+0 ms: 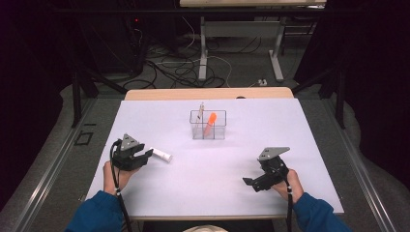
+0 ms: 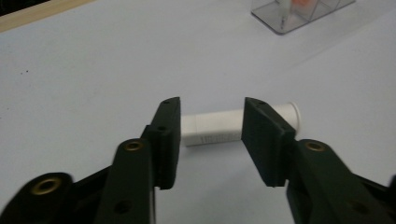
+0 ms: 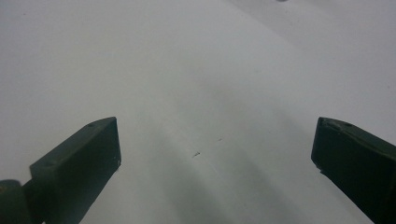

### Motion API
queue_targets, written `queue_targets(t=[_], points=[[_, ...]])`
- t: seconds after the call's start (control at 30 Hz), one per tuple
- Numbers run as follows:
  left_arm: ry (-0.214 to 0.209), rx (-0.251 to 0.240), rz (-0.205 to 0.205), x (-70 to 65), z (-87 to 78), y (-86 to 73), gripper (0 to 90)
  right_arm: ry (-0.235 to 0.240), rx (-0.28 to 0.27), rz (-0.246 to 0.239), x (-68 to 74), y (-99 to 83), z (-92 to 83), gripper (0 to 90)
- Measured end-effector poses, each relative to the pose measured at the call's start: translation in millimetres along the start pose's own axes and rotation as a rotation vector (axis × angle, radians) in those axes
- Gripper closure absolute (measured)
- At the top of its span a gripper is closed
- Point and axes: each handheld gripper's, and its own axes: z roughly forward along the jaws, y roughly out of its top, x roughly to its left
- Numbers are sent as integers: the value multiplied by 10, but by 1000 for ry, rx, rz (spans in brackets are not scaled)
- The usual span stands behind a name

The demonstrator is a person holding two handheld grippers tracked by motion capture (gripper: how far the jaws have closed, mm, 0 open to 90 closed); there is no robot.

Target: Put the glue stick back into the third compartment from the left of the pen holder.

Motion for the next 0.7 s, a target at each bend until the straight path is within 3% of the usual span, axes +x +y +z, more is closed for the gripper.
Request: queue_targets(t=[0.1,0.27,0.7], points=[[12,21,-6,55,83,4,771,-4,-8,3,5,-1,11,10],[43,55,-14,168,217,-10,870,3,-7,5,9,1,18,10],[-14,99,-62,344,482,-53,896,3,-4,9,7,0,16,11]])
